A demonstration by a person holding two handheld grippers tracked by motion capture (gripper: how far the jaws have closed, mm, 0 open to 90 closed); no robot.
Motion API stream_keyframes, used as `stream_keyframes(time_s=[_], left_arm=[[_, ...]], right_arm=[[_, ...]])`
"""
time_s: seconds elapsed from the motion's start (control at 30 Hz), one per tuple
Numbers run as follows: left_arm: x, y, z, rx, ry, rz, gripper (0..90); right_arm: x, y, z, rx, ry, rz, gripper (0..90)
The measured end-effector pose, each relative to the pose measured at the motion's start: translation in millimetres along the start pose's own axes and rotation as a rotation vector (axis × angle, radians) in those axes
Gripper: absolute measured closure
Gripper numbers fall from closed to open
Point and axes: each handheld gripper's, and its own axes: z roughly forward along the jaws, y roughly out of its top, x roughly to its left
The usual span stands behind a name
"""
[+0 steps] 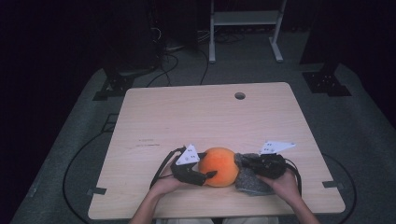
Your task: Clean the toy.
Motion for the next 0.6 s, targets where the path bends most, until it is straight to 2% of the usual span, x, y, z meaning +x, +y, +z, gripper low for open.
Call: stream_keyframes(time_s=[0.03, 0.07, 0.1, 0.13, 0.2, 0.23, 0.27, 0.3, 0.33, 0.37, 0.4, 0.43, 0.5, 0.53, 0.6], left_arm=[[-2.0, 2.5, -1.6, -0.016, 0.003, 0.019, 33.4], [-3.9, 4.4, -1.9, -0.024, 0.004, 0.034, 34.7], [-7.7, 8.8, -0.9, -0.03, 0.008, 0.062, 35.2], [-11.1, 12.5, 0.5, -0.038, 0.016, 0.073, 35.5], [-16.2, 17.6, 2.1, -0.05, 0.011, 0.1, 35.6], [-17.8, 18.6, 2.5, -0.049, 0.013, 0.115, 35.1], [-18.2, 18.4, 2.2, -0.046, 0.015, 0.122, 32.6], [-16.2, 16.9, 0.4, -0.057, -0.007, 0.112, 29.4], [-13.5, 15.4, -0.6, -0.058, -0.022, 0.09, 21.3], [-11.5, 13.1, -0.3, -0.049, -0.001, 0.079, 15.2], [-8.8, 10.3, 1.0, -0.033, -0.003, 0.062, 11.6], [-5.9, 7.5, 2.6, -0.023, -0.031, 0.024, 9.7], [-3.0, 4.6, 5.3, -0.009, -0.05, -0.014, 11.0], [-3.2, 3.9, 5.5, -0.017, -0.055, -0.012, 17.7], [-5.7, 4.8, 4.2, -0.032, -0.025, 0.023, 28.7]], right_arm=[[3.0, 6.9, -7.1, -0.039, 0.027, 0.011, 81.8], [10.8, 18.2, -16.3, -0.101, 0.073, 0.003, 81.8], [17.1, 25.4, -19.5, -0.12, 0.085, -0.022, 81.8], [28.9, 35.3, -20.4, -0.12, 0.084, -0.075, 81.8], [41.3, 41.6, -13.0, -0.096, 0.074, -0.137, 81.8], [46.6, 41.3, -3.4, -0.043, 0.038, -0.178, 81.8], [47.3, 38.1, 3.0, -0.017, 0.023, -0.191, 81.9], [45.4, 35.2, 5.6, -0.017, 0.035, -0.183, 81.9], [41.4, 30.4, 7.2, -0.021, 0.062, -0.155, 81.9], [38.8, 27.3, 7.0, -0.025, 0.071, -0.14, 81.9], [37.1, 25.5, 5.6, -0.03, 0.074, -0.13, 81.9], [35.6, 25.0, 3.8, -0.027, 0.073, -0.128, 81.9], [34.6, 23.9, 2.7, -0.022, 0.066, -0.129, 81.9], [34.1, 22.7, 3.4, -0.022, 0.063, -0.129, 81.9], [33.6, 24.0, 2.8, -0.021, 0.052, -0.132, 81.9]])
